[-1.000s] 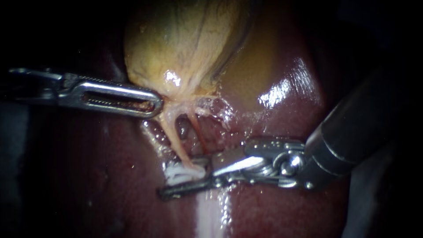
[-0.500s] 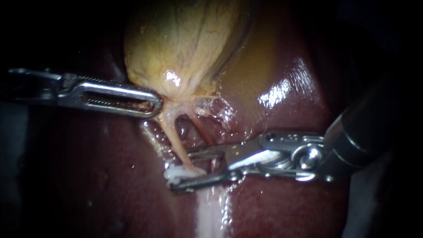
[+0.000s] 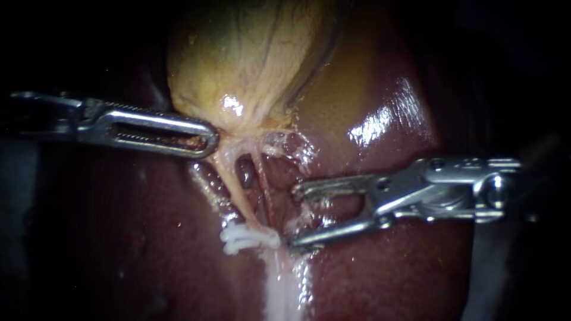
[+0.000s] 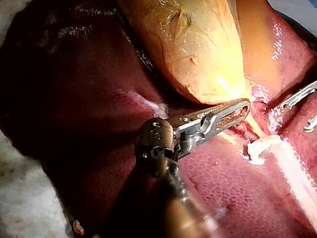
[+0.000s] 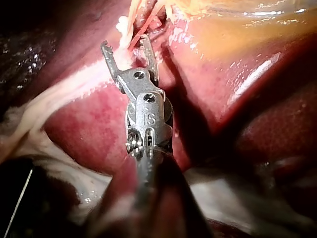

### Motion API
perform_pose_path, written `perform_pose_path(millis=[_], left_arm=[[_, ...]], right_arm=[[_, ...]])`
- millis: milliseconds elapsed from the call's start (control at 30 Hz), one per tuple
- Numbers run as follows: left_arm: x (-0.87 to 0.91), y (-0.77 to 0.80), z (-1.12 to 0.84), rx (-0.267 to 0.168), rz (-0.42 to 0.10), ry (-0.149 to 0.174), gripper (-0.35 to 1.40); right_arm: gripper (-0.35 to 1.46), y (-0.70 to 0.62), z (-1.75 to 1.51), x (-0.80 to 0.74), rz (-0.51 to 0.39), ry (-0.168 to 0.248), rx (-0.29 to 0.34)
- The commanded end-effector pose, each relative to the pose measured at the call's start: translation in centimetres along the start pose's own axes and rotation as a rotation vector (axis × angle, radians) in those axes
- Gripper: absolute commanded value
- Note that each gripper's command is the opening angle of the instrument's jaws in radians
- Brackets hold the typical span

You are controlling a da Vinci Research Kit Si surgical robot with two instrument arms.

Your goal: Going back second clip left tube

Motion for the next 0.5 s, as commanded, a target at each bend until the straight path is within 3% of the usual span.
perform_pose_path(millis=[33,333,500], left_arm=[[0.0,-0.01,0.01,0.0,0.0,0.0,-0.35],[-0.01,-0.01,0.01,0.0,0.0,0.0,-0.35],[-0.02,-0.04,0.04,0.001,0.002,0.001,-0.35]], right_arm=[[0.49,0.0,-0.06,0.02,-0.008,0.0,-0.004],[0.49,0.03,-0.47,0.17,-0.047,0.005,-0.032],[0.49,0.02,-0.52,0.17,-0.049,0.005,-0.037]])
